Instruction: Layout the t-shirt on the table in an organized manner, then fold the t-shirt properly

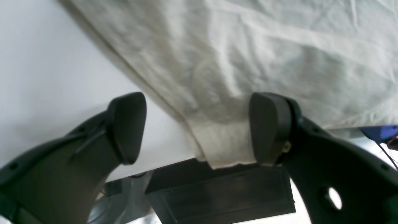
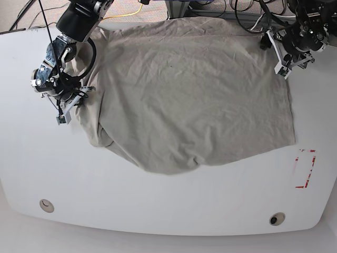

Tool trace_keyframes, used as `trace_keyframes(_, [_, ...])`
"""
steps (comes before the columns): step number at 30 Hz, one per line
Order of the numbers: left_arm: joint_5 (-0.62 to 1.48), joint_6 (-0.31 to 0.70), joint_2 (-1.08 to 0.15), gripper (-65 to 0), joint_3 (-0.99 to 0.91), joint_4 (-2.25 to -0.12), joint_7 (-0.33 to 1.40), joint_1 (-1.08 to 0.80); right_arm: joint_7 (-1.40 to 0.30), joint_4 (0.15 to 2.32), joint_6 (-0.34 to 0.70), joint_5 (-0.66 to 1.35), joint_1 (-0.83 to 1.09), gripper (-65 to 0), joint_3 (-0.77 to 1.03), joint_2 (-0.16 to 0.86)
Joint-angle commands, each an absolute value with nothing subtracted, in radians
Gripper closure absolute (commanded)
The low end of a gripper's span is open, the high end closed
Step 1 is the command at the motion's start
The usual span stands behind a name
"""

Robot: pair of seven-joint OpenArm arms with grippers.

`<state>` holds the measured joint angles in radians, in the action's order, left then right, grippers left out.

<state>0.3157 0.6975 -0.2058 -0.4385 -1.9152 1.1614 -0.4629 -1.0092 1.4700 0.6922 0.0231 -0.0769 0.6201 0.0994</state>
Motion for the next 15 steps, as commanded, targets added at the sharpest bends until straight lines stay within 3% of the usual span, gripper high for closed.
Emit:
trace_keyframes(1, [0.321,0.698,-0.214,-47.1,-0.444,-1.928,1.156,-0.479,-1.055,1.468,0.698,-0.004,-0.074,-4.1,0.616,0.101])
trace_keyframes(15, [0.323,0.698,-0.219,-47.1,-0.444,-1.929,1.156,-0.535,-1.055,1.468,0.698,-0.004,-0.073,-4.1,0.616,0.101])
